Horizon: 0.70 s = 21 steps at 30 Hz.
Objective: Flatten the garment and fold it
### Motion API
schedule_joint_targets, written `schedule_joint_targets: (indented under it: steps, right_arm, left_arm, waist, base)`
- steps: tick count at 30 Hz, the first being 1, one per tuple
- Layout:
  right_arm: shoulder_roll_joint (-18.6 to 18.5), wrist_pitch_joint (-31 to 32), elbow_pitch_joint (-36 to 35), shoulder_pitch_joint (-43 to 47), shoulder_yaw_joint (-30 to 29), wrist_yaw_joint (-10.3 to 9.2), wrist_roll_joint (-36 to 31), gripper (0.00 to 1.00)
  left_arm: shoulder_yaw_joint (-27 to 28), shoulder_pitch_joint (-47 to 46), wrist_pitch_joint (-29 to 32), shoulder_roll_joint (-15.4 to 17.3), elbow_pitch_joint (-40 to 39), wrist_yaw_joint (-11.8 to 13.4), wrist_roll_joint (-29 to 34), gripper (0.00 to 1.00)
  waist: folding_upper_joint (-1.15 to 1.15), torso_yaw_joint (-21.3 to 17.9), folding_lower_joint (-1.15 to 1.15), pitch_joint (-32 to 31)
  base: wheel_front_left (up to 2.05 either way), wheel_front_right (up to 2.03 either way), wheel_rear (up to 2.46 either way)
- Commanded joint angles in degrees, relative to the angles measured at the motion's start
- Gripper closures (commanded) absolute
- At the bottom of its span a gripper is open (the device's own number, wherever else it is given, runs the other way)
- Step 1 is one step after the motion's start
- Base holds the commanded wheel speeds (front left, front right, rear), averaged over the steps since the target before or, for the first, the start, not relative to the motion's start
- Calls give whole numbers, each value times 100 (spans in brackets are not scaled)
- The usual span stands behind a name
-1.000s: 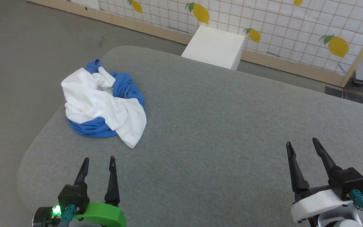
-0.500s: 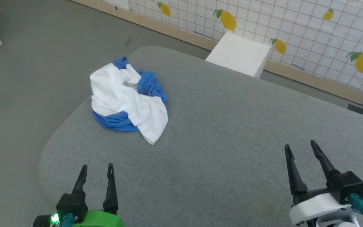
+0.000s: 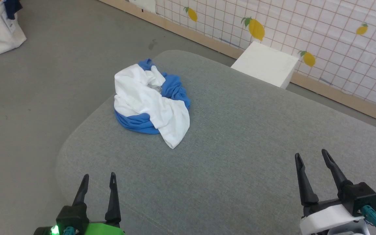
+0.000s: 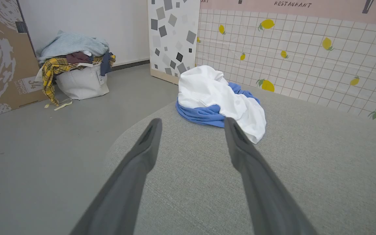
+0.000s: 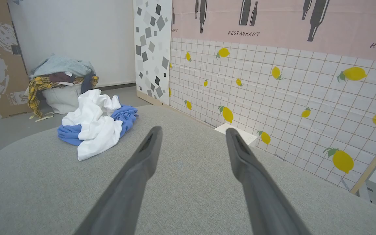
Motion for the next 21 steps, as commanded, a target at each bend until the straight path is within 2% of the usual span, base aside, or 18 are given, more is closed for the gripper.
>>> schedule_joint_targets:
  steps: [1,9,21]
  right_arm:
    - [9,-70,32,79,4,-9,41,0]
    - [10,-159,82,95,18,-10,77,0]
    - [10,-159,74,70,-61,-10,58,0]
  left_arm:
    - [0,84,-67,-28,20,-18,7,0]
    - [-4,133,-155,-29,48,-35,-16,0]
    - [-29,81,-155,-29,59,-50,-55,0]
  waist:
    - [0,77,0,-30]
    - [0,251,0,-72]
    - [0,242,0,1]
  base:
    - [0,0,0]
    - [0,0,0]
    - [0,0,0]
